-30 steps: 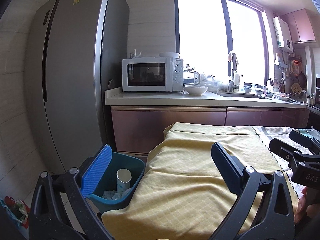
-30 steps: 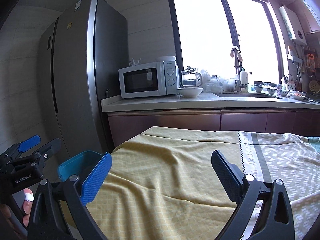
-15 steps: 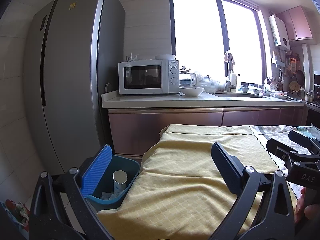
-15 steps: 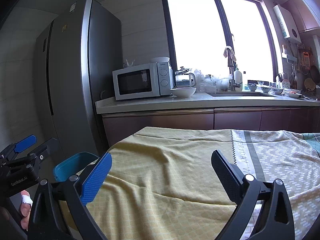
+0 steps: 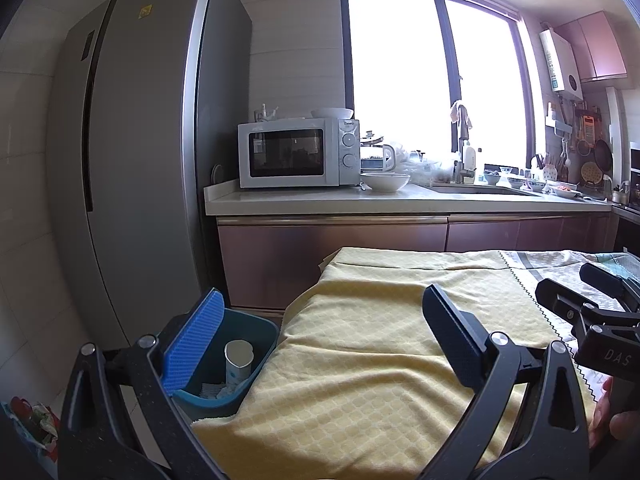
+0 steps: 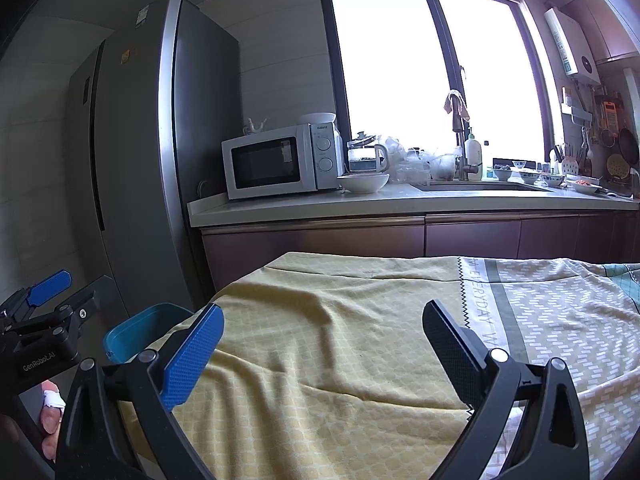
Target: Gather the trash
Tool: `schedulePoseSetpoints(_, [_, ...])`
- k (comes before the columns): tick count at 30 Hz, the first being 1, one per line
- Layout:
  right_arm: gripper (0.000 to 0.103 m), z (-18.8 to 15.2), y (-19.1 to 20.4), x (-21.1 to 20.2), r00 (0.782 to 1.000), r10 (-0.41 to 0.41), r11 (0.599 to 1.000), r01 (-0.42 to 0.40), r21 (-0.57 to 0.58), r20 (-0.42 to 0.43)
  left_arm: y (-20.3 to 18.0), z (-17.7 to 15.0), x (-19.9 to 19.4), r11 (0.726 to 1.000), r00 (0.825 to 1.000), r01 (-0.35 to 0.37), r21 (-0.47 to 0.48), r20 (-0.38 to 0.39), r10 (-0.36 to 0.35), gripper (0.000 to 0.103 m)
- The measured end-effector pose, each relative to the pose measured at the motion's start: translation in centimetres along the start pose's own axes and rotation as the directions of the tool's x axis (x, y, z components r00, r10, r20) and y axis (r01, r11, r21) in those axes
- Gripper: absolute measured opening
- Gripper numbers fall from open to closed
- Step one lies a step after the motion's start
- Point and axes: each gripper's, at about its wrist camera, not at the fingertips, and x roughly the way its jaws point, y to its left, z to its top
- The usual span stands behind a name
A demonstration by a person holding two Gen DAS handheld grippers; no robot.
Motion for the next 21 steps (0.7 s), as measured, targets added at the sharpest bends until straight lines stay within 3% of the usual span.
schedulePoseSetpoints(21, [0.096, 0.2, -0.69, -0.01, 1.0, -0.005, 1.0, 0.005, 0.003, 0.002, 0.11, 0.05, -0.17, 1.0, 1.0, -0.011, -0.003, 0.011, 0.011, 0.098])
